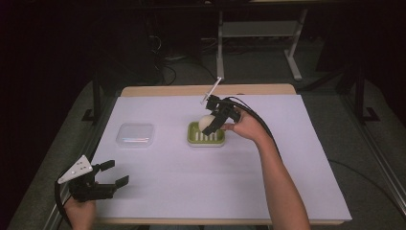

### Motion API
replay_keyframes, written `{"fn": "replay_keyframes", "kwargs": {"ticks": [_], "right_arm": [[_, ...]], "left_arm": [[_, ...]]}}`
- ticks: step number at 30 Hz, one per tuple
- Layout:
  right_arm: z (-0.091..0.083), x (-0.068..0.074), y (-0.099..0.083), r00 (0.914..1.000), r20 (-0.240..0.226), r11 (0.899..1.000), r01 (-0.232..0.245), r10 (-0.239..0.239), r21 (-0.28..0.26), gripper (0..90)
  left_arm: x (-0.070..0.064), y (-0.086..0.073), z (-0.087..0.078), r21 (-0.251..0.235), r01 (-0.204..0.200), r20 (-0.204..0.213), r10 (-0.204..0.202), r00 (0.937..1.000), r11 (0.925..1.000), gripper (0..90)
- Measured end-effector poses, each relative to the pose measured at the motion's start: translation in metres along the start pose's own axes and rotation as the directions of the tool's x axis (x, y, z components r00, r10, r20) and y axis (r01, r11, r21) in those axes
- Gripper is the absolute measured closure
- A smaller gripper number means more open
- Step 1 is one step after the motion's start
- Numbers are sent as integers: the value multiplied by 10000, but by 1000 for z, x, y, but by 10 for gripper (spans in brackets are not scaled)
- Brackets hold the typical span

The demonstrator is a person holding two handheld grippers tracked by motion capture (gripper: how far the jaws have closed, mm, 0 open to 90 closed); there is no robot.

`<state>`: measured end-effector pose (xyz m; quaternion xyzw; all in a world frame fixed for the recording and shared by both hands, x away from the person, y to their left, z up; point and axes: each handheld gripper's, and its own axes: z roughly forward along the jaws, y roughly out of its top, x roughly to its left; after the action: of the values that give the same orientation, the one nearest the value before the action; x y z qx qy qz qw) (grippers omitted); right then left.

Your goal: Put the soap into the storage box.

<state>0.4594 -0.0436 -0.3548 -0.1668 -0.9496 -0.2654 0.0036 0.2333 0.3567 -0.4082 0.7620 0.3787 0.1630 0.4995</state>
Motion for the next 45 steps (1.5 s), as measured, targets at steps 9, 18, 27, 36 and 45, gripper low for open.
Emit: {"fn": "replay_keyframes", "kwargs": {"ticks": [9,18,27,36,45], "right_arm": [[10,-2,2,10000,30,10000,-76,76,21,230],[16,-6,3,9999,105,9999,-129,128,90,230],[23,-7,2,9995,71,9991,-314,312,278,230],[31,-9,1,9991,-25,9983,-421,422,395,230],[34,-10,1,9988,-25,9978,-491,492,440,230]], "left_arm": [[-1,0,1,19,-30,18,29,10000,10000,133],[-1,0,0,29,-37,-1,37,10000,10000,132],[-1,0,0,30,-43,8,43,10000,10000,133],[-1,0,0,49,-58,7,58,10000,10000,133],[-1,0,0,46,-70,2,70,10000,10000,132]]}}
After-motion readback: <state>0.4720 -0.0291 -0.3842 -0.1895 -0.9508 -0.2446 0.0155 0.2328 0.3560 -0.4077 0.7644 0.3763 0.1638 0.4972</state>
